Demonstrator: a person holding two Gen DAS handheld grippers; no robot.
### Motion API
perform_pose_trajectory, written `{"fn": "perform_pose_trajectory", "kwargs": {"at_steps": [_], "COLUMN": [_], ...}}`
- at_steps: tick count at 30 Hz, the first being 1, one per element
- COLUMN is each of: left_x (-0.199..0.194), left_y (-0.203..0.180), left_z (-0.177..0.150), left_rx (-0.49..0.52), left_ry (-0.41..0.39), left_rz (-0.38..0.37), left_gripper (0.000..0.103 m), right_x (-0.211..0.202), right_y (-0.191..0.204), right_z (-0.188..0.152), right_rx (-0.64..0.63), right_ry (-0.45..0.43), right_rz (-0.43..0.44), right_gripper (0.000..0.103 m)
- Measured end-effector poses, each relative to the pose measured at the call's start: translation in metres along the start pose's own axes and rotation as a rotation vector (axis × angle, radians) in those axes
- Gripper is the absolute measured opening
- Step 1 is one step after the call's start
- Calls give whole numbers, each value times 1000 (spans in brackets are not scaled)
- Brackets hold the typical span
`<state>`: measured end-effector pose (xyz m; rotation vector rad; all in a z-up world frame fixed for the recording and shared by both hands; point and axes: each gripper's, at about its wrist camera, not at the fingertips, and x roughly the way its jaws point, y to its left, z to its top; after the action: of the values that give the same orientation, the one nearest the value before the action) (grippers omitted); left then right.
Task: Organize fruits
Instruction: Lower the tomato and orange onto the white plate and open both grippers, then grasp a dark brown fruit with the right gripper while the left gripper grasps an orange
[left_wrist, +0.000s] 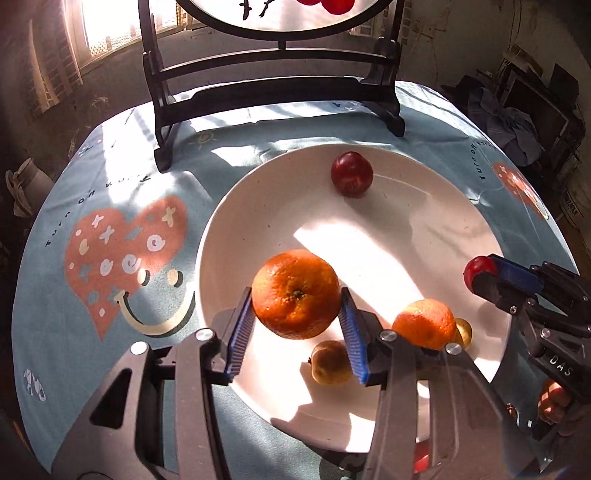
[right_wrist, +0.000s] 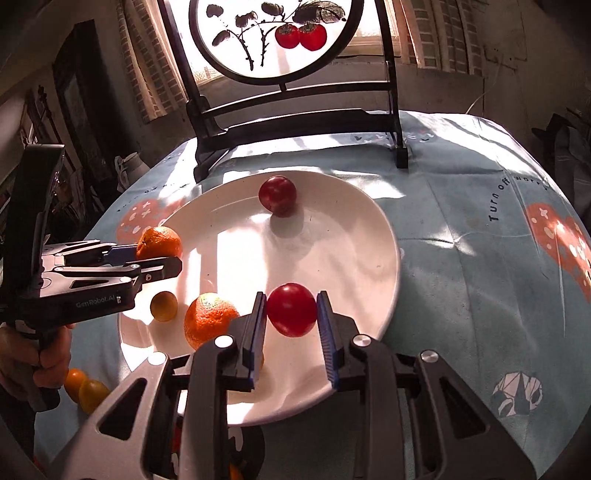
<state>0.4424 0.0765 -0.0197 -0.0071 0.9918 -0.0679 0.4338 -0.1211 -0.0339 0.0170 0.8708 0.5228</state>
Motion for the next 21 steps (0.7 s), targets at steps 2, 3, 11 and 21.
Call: {"fn": "perform_pose_trajectory", "kwargs": {"at_steps": [2, 3, 11, 21], "left_x": [-1, -6, -99, -141], "left_y": [-1, -2, -8, -26], "left_z": [-1, -2, -54, -176], "left_rx": [-3, -6, 4, 33], "left_ry": [1, -20, -193, -285], "left_rz": [13, 22, 24, -71], "left_gripper": [57, 72, 90, 94], "right_x": [3, 2, -77, -150], "right_y": [0, 0, 9, 61], "right_z": [-1, -2, -37, -168], "right_rx": [0, 6, 27, 44], "right_ry": [23, 26, -63, -31], "right_rz": [-4, 4, 70, 138], "right_gripper": [30, 31, 47, 48]}}
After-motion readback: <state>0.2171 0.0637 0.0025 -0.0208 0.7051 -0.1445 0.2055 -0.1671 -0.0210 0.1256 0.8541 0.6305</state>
